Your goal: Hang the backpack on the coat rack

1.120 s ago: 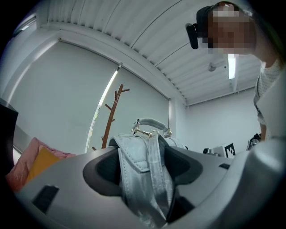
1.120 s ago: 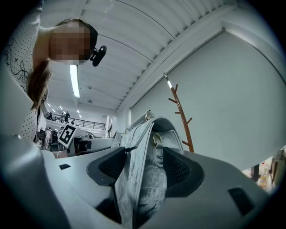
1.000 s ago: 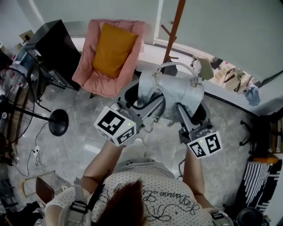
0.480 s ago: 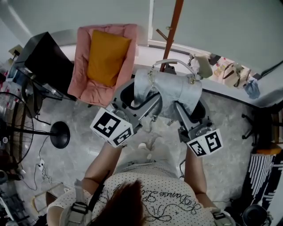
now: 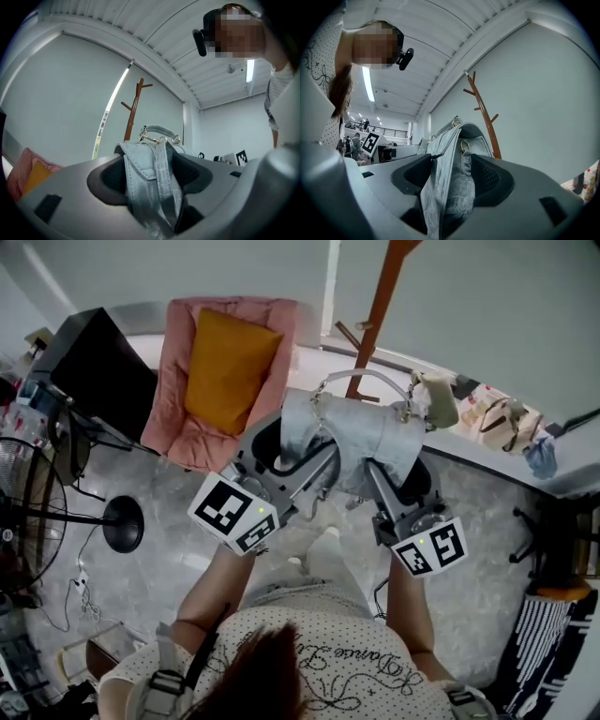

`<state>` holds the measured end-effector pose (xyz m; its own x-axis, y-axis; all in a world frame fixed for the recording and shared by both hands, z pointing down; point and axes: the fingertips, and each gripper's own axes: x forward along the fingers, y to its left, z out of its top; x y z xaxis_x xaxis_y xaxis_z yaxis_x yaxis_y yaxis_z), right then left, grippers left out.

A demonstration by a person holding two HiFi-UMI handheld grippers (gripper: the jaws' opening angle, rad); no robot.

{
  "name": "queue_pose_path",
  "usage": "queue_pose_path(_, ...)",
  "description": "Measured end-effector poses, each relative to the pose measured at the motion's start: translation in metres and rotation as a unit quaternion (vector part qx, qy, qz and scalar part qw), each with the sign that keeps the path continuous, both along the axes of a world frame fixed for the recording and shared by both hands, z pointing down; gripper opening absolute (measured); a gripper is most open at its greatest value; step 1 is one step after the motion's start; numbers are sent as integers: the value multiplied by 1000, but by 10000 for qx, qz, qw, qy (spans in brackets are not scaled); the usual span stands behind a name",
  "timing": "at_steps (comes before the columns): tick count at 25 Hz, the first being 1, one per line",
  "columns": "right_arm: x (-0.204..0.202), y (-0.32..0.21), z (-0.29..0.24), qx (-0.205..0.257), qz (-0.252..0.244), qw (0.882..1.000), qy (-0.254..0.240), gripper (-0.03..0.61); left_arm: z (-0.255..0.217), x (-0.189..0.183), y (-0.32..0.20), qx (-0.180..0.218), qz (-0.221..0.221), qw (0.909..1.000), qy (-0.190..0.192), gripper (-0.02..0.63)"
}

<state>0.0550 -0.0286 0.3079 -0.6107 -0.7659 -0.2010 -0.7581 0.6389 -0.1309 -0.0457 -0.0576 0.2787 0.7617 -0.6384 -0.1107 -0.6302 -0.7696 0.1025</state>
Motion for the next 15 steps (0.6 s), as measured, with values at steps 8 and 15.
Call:
queue_pose_path(8, 34, -78, -2, 20, -394, 9992, 38, 276, -1, 32, -71, -16, -389, 9992, 27, 279)
queue_pose_path(15, 54, -127, 3, -19, -687, 9976, 15, 276, 5, 51, -114, -115, -706, 9974, 17, 279)
